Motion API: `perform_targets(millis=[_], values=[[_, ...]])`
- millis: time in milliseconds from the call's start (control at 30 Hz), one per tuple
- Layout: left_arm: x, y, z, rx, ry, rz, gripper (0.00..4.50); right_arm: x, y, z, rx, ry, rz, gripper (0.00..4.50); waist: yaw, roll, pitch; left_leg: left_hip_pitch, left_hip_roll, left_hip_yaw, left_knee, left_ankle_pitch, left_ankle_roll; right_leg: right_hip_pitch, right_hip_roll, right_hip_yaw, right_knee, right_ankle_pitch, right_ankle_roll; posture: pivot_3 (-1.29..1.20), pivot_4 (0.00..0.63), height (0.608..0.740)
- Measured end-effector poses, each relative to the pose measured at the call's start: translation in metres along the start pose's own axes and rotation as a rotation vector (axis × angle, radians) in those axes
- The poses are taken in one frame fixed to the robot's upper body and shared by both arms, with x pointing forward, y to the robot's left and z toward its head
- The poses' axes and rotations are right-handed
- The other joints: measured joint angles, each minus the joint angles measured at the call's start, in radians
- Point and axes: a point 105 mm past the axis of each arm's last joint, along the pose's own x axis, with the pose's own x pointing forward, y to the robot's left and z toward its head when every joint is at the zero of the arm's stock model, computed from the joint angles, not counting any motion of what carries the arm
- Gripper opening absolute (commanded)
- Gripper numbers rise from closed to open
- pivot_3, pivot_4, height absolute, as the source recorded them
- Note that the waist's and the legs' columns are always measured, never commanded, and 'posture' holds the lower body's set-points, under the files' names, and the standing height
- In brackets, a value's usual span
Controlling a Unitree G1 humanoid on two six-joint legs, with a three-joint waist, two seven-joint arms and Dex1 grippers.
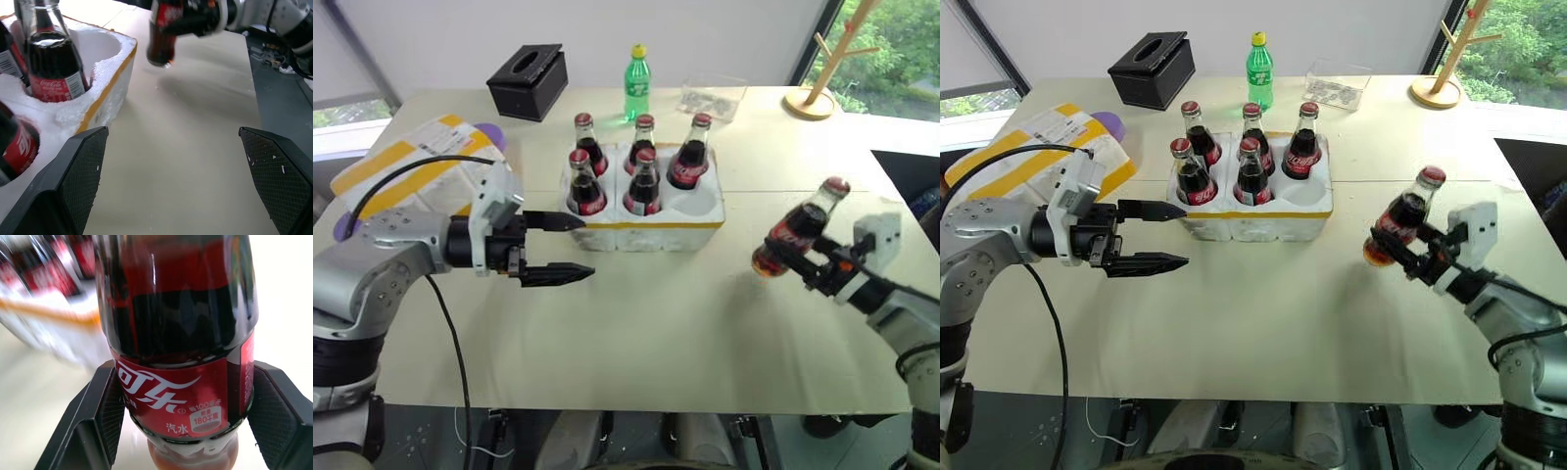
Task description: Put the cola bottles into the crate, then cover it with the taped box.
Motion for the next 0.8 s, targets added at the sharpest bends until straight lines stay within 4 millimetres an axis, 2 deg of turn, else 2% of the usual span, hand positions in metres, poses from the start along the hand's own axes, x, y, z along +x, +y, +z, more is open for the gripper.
perform_targets(millis=[100,167,233,333,400,500,800], values=[[0.001,-0.001,0.0,0.007,0.0,-0.002,4.5,0.015,0.01,0.046,-0.037,-0.127,0.06,2.82,0.005,0.0,0.0,0.0,0.0,0.0,-0.002,0.0,0.0,-0.001,0.0,0.0,-0.001,0.0,0.0,0.0,0.15,0.739],[0.001,-0.001,0.0,0.011,-0.002,-0.001,4.5,0.023,0.018,0.06,-0.043,-0.165,0.101,2.82,0.008,-0.001,0.0,0.0,0.0,0.0,-0.003,0.0,0.0,-0.001,0.0,0.0,-0.002,0.0,0.0,0.0,0.15,0.739],[0.001,-0.001,0.001,0.018,-0.005,0.002,4.5,0.034,0.03,0.063,-0.045,-0.158,0.158,2.82,0.008,-0.001,0.0,-0.001,0.0,0.0,-0.003,0.0,0.0,-0.001,0.0,0.0,-0.002,0.0,0.0,0.0,0.15,0.739],[0.0,0.0,0.0,0.016,-0.006,0.01,4.5,0.054,0.049,0.056,-0.032,-0.128,0.244,2.82,0.008,-0.001,0.001,-0.001,0.0,0.0,-0.003,0.0,0.0,-0.002,0.0,0.0,-0.002,0.0,0.0,0.0,0.15,0.739],[0.0,0.0,-0.002,0.01,-0.006,0.021,4.5,0.068,0.053,0.048,-0.002,-0.117,0.265,2.82,0.007,-0.001,0.001,-0.001,0.0,0.0,-0.003,0.0,0.0,-0.002,0.0,0.0,-0.002,0.0,0.0,0.0,0.15,0.739],[0.0,0.001,-0.003,0.007,-0.007,0.03,4.5,0.08,0.049,0.036,0.027,-0.086,0.258,2.82,0.01,-0.002,0.001,-0.002,-0.001,0.0,-0.003,0.001,-0.001,-0.002,0.0,0.0,-0.002,0.0,0.0,0.0,0.15,0.739],[-0.002,0.003,-0.002,0.007,-0.013,0.056,4.5,0.094,0.048,0.005,-0.004,0.015,0.272,2.82,0.006,-0.002,0.001,-0.002,-0.001,0.0,-0.003,0.001,-0.001,-0.003,0.0,0.0,-0.001,0.0,0.0,0.0,0.15,0.739]])
